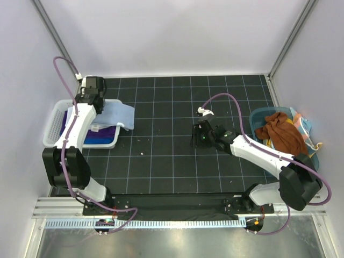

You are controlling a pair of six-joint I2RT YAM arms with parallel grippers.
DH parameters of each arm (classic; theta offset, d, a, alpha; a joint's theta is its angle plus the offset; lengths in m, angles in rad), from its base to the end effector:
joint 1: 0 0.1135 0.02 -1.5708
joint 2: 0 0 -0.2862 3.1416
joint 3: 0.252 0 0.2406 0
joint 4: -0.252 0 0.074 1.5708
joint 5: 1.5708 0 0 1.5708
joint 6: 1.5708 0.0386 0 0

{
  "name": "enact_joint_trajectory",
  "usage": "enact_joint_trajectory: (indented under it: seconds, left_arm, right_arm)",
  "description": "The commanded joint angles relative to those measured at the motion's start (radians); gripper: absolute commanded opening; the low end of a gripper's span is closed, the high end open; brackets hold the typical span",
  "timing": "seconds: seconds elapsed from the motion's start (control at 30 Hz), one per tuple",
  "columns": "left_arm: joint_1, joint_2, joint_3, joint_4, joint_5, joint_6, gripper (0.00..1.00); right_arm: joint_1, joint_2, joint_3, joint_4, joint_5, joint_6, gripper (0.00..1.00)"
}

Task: Fold and stack the towels
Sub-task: Neatly place the folded towel into the bin

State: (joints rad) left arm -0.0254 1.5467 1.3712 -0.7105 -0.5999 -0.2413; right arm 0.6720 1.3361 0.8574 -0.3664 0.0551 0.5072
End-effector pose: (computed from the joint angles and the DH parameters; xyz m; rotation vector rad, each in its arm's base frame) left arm 0.3204 0.0137 0.3360 -0.5054 2.2843 0.6026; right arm 0.2068 0.1618 0.2536 -0.1775 2.4631 0.4647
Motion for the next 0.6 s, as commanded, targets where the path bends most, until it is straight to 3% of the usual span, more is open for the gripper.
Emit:
enact_joint_trajectory:
  seconds: [0.0,0.17,0.47,0.5,0.53,0.57]
  left_arm:
    - [0.065,-0.033,0.0,0.134,-0.029,0.034,0.0]
    - [0.119,-0.004,0.023,0.158,0.006,0.049,0.0]
    - [0.194,0.173,0.222,0.057,0.045,0.027,0.01]
    - [0.196,0.19,0.238,0.045,0.035,0.02,0.05]
    - [0.199,0.219,0.267,0.03,0.026,0.008,0.21]
    - [0.205,0.227,0.275,0.01,0.023,-0.031,0.31]
  right_arm:
    - [-0.003,0.003,0.009,0.035,-0.015,-0.021,0.43]
    - [-0.003,0.026,0.025,0.035,-0.023,-0.033,0.43]
    - [-0.003,0.043,0.04,0.014,-0.024,-0.073,0.43]
    - [-0.003,0.038,0.035,0.015,-0.024,-0.075,0.43]
    - [-0.003,0.037,0.029,0.017,-0.026,-0.078,0.43]
    - [-0.002,0.034,0.028,0.012,-0.026,-0.079,0.43]
